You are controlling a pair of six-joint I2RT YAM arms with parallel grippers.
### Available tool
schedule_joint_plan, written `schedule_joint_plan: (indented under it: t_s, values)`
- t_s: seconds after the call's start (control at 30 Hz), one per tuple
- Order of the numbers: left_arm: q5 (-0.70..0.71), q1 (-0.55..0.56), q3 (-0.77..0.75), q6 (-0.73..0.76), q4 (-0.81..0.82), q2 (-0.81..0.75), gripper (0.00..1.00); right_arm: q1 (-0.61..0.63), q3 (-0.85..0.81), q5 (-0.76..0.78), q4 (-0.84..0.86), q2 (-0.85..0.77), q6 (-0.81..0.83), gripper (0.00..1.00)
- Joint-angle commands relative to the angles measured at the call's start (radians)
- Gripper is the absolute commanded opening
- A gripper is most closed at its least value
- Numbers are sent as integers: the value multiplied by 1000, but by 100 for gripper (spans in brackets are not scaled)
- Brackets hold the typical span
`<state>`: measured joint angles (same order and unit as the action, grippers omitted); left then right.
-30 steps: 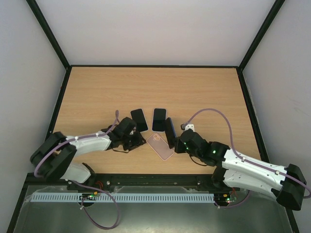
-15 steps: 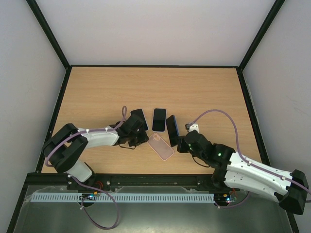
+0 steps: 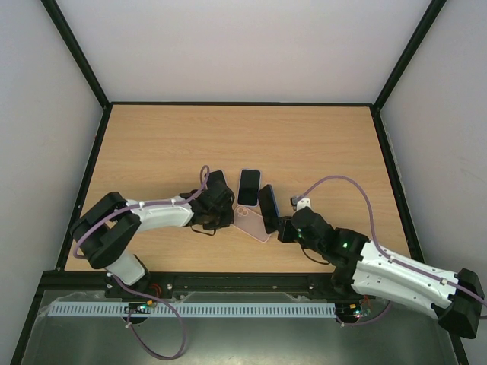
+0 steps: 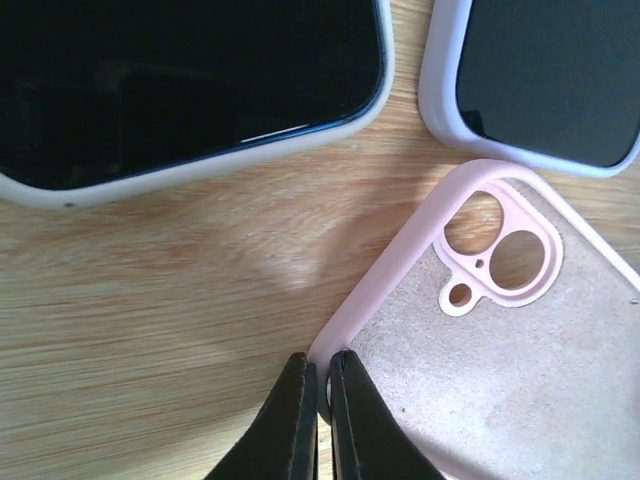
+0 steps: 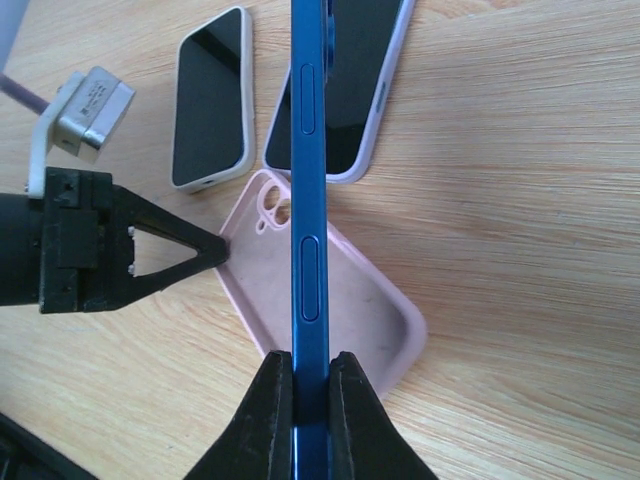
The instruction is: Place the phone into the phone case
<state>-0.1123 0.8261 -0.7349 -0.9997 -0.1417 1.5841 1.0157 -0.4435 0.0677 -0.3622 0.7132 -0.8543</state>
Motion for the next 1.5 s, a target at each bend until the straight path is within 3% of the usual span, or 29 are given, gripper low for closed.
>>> schedule_joint_plan:
  t_s: [0.0, 0.27, 0.53, 0.93, 1.1, 1.27, 1.47]
  values:
    - [101, -5, -41, 128, -196, -10, 2, -2, 0, -43, 94, -40, 6, 2]
    - [180, -32, -49, 388, -316, -100, 2, -2, 66, -242, 236, -28, 5, 2]
    - [189, -33, -36, 633, -279, -149, 2, 0, 183, -446, 509, 65, -71, 2]
    - [185, -33, -84, 757, -246, -33, 3, 0, 231, -446, 660, 203, -70, 2]
    - [211, -58, -84, 636, -249, -45, 32, 0, 218, -439, 718, 284, -69, 2]
    - [139, -148, -36, 516, -242, -133, 53, 0, 190, -410, 712, 334, -16, 2]
    - [-2, -268, 84, 437, -145, -322, 57, 0, 132, -413, 705, 418, 42, 2]
